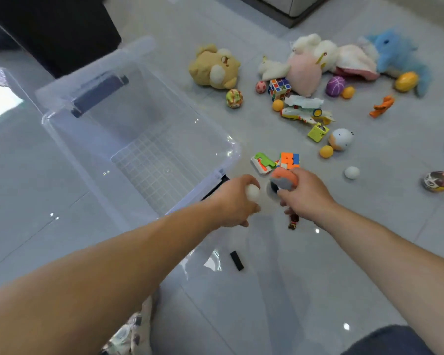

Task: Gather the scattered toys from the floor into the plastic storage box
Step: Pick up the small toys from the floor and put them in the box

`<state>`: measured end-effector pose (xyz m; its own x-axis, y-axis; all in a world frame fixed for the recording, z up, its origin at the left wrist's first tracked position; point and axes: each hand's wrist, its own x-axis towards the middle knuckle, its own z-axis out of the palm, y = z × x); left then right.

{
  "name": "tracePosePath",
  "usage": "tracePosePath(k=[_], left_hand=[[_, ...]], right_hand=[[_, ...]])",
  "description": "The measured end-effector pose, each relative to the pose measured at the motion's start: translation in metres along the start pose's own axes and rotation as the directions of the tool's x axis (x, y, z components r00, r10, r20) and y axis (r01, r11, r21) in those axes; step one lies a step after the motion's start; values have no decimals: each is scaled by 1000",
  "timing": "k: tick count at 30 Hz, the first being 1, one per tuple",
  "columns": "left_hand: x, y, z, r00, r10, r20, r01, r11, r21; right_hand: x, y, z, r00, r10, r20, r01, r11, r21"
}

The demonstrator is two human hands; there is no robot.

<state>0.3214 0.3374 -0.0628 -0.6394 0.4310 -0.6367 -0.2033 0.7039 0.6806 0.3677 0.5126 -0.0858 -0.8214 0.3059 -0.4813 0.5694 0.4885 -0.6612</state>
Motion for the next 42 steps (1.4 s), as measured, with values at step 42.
tracePosePath(k=[42], left_hand=[[-102, -90, 12, 711, 535, -456, -402, 841, 361]], right_hand=[[54, 5, 51, 978, -171, -116, 139, 960, -241]])
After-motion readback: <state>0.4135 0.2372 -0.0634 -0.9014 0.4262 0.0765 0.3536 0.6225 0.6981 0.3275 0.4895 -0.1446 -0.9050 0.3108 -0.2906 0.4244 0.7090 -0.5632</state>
